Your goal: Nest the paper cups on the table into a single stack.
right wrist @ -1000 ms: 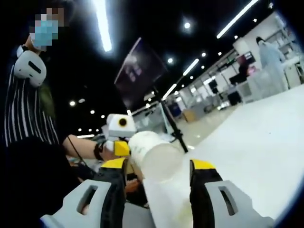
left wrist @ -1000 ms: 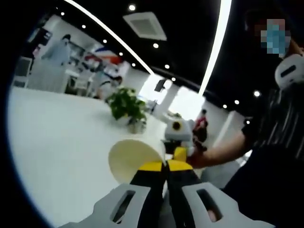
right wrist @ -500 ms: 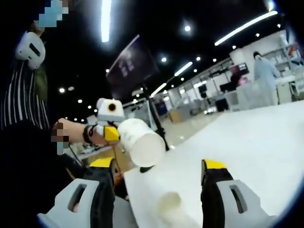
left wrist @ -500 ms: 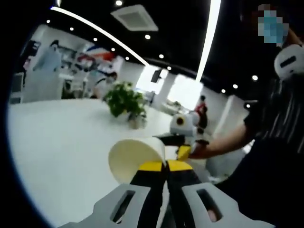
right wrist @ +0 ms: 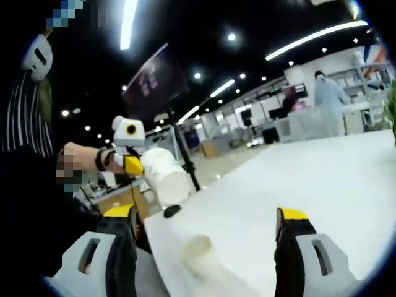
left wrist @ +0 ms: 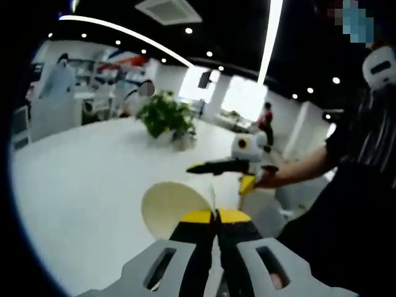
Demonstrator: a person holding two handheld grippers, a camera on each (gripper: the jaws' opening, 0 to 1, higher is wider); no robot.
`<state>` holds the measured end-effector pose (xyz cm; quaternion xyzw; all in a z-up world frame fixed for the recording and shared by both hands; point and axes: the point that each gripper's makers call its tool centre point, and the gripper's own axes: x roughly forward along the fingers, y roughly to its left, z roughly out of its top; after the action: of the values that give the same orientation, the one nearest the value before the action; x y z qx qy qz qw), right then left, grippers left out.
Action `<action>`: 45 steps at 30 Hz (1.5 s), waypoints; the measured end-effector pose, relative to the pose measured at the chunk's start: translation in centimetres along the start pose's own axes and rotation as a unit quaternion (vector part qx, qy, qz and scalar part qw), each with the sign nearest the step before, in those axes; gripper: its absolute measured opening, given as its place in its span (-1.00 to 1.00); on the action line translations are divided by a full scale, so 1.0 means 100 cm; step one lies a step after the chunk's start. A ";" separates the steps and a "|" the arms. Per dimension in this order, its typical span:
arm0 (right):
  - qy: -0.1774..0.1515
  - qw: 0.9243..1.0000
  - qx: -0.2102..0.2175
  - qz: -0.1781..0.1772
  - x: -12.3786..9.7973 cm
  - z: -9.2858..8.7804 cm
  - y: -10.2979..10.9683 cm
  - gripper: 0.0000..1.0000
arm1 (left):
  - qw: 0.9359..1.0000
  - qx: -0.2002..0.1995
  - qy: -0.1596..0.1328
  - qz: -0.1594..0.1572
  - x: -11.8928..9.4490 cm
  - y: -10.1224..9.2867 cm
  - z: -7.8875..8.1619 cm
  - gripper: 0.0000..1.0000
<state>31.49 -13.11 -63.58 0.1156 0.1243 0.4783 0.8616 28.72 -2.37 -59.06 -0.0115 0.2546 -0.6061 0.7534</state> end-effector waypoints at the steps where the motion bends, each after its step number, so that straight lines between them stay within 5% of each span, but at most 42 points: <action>1: 0.001 1.000 -0.002 -0.003 0.000 0.000 -0.001 0.94 | 1.000 0.008 0.007 -0.003 0.002 -0.002 -0.001 -1.00; 13: 0.017 1.000 -0.011 -0.018 -0.009 -0.013 -0.009 1.00 | 0.993 0.071 0.099 -0.007 0.011 -0.004 -0.018 -1.00; 17: 0.013 1.000 -0.002 -0.023 -0.009 -0.015 -0.011 1.00 | 0.976 0.127 0.177 -0.004 0.015 -0.003 -0.034 -1.00; 22: 0.012 1.000 0.007 -0.027 -0.011 -0.021 -0.012 1.00 | 0.964 0.157 0.216 -0.003 0.022 -0.003 -0.039 -1.00; 25: 0.014 0.999 0.009 -0.028 -0.013 -0.024 -0.011 1.00 | 0.946 0.193 0.259 -0.005 0.022 0.000 -0.051 -1.00; 29: 0.013 0.999 0.013 -0.028 -0.016 -0.024 -0.009 1.00 | 0.939 0.211 0.272 -0.013 0.029 -0.004 -0.058 -1.00; 34: 0.011 0.999 0.019 -0.033 -0.019 -0.025 -0.011 1.00 | 0.904 0.273 0.327 -0.025 0.032 0.003 -0.078 -1.00; 37: 0.010 0.999 0.022 -0.034 -0.021 -0.027 -0.012 1.00 | 0.903 0.276 0.328 -0.028 0.038 0.003 -0.081 -1.00; 45: 0.009 0.999 0.027 -0.034 -0.021 -0.029 -0.012 0.99 | 0.874 0.318 0.364 -0.040 0.044 0.012 -0.096 -1.00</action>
<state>30.44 -15.29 -66.51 0.1305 0.1491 0.4466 0.8725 26.57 -3.25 -69.45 0.4403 0.3037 -0.6456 0.5451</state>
